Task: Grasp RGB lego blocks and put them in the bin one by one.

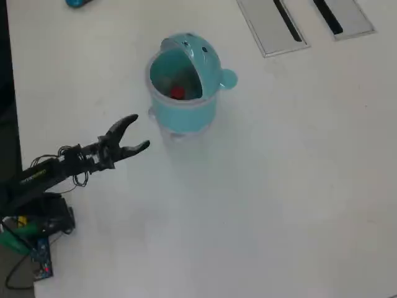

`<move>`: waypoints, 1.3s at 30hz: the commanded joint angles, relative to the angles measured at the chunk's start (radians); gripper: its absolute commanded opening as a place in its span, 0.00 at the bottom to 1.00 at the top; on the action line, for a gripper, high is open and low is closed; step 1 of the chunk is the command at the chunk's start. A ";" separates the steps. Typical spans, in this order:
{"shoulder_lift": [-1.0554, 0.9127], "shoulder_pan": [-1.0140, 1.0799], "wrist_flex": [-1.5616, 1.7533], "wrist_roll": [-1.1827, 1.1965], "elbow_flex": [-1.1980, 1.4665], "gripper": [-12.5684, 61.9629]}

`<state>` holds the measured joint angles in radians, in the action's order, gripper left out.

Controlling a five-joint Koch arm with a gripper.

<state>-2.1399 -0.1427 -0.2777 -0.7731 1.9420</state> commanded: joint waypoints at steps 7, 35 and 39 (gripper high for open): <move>-0.066 0.018 0.112 0.152 0.075 0.64; -0.192 0.126 0.492 0.477 0.736 0.62; -0.207 0.126 0.476 0.503 0.781 0.62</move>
<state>-2.2887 -0.0184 0.1856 -0.3099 2.7458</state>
